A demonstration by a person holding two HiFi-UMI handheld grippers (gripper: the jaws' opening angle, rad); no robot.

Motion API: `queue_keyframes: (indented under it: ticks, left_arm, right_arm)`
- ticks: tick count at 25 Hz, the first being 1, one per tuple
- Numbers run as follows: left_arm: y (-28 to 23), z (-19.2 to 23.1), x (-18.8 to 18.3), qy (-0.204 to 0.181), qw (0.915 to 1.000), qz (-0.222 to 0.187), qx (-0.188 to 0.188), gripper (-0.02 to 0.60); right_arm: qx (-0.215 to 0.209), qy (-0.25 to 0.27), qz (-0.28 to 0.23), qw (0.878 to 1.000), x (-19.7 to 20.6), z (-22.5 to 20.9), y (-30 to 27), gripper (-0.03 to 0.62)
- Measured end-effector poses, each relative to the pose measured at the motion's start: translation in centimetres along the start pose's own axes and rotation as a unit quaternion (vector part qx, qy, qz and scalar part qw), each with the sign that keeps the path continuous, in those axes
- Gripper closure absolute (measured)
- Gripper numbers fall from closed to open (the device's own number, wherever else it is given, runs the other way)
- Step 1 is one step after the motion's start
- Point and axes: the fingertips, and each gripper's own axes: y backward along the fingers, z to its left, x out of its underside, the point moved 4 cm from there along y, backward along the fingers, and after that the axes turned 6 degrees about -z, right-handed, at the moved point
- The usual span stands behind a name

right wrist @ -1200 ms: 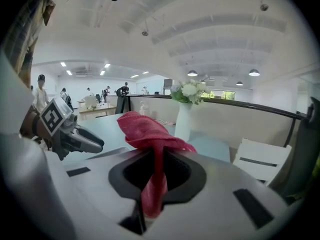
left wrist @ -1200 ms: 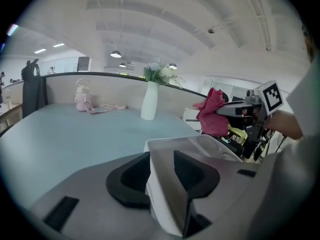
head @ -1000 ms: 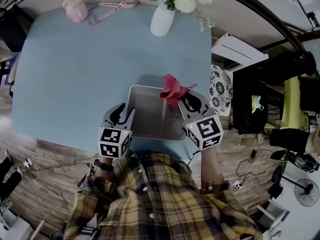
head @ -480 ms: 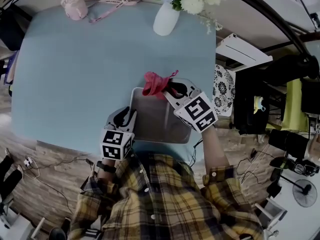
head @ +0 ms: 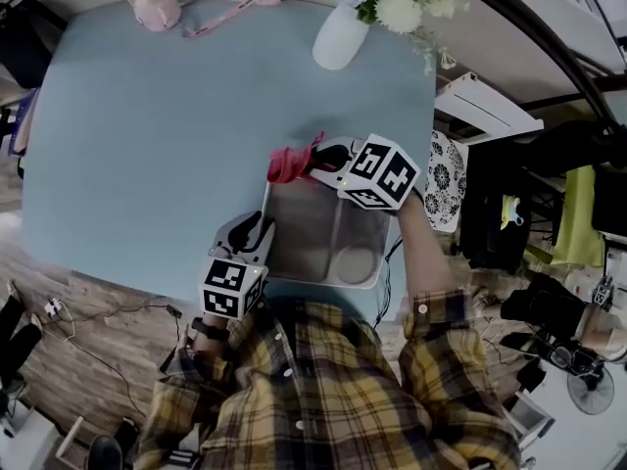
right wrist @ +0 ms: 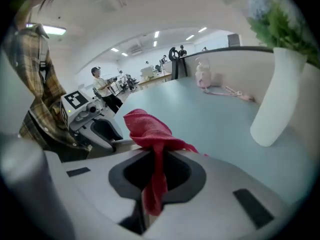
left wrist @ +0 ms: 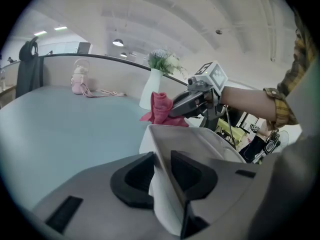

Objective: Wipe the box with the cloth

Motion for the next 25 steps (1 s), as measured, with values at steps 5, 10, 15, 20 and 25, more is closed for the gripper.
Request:
queue_keyframes:
  ticks: [5, 10, 15, 20, 25]
  left_arm:
    - [0.0, -0.1, 0.0, 0.0, 1.0, -0.001, 0.003, 0.479]
    - [-0.1, -0.2, -0.1, -0.005, 1.0, -0.004, 0.006, 0.479]
    - [-0.1, -0.1, -0.1, -0.007, 0.9999, -0.005, 0.007, 0.479]
    - [-0.1, -0.1, 0.0, -0.005, 1.0, -0.005, 0.007, 0.477]
    - [0.0, -0.2, -0.1, -0.006, 0.9999, -0.006, 0.007, 0.479]
  right_arm:
    - [-0.106, -0.07, 0.045, 0.991, 0.8, -1.1, -2.3, 0.551]
    - [-0.187, -0.146, 0.066, 0.969, 1.4, -2.3, -3.9, 0.551]
    - [-0.25, -0.232, 0.082, 0.936, 2.0, -3.4, -5.5, 0.551]
    - [-0.292, -0.352, 0.076, 0.886, 3.1, -3.6, -6.3, 0.553]
    - [-0.296, -0.393, 0.079, 0.867, 3.6, -3.8, -6.2, 0.553]
